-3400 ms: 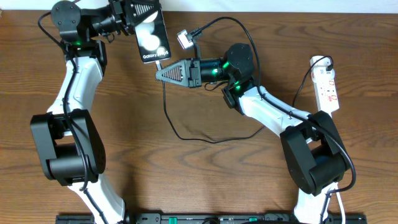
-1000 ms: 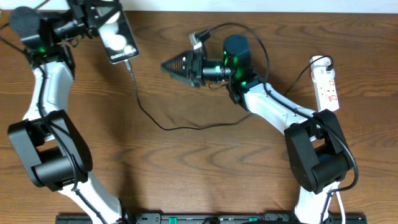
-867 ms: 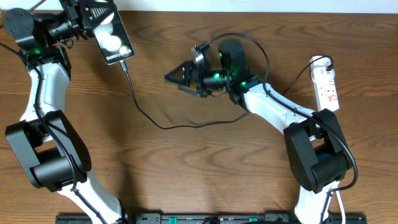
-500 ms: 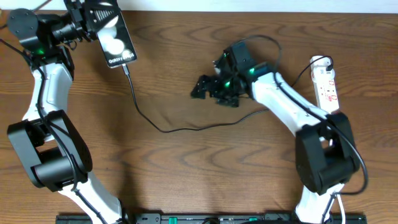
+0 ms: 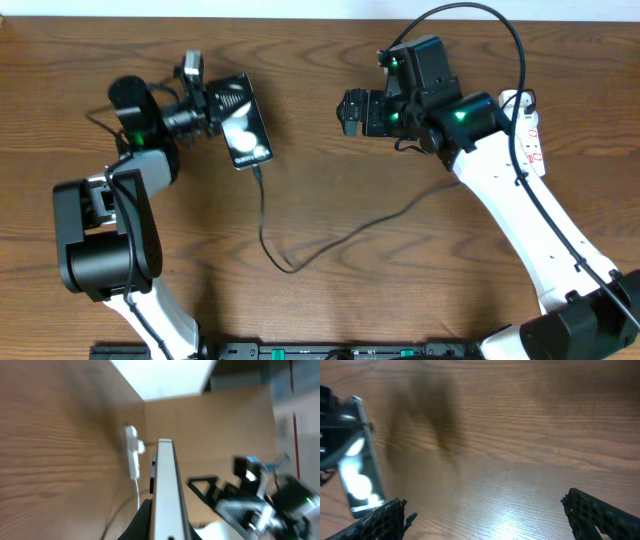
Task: Plug charger to phone and switch on socket
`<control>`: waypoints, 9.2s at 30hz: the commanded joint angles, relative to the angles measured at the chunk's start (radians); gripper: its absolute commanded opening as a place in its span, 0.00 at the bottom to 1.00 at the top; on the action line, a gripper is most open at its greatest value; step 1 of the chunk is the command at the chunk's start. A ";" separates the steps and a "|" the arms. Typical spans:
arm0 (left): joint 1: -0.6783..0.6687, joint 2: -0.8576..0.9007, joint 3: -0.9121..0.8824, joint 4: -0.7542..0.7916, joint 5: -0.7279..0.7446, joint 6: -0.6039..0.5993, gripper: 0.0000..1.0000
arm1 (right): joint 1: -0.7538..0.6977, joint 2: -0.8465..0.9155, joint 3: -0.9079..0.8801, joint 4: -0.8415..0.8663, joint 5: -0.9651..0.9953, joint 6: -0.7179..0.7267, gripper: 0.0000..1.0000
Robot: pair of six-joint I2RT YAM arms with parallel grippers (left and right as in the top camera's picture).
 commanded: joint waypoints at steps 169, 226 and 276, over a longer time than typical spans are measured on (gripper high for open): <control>-0.077 -0.010 0.150 -1.636 -1.087 0.663 0.91 | 0.020 -0.017 0.004 -0.023 0.023 -0.015 0.99; -0.240 -0.462 0.665 -1.950 -1.146 1.254 0.91 | -0.053 -0.018 0.037 -0.047 -0.151 -0.129 0.99; -0.240 -0.462 0.665 -1.950 -1.146 1.254 0.91 | -0.998 0.408 0.076 -0.232 -0.441 -0.807 0.99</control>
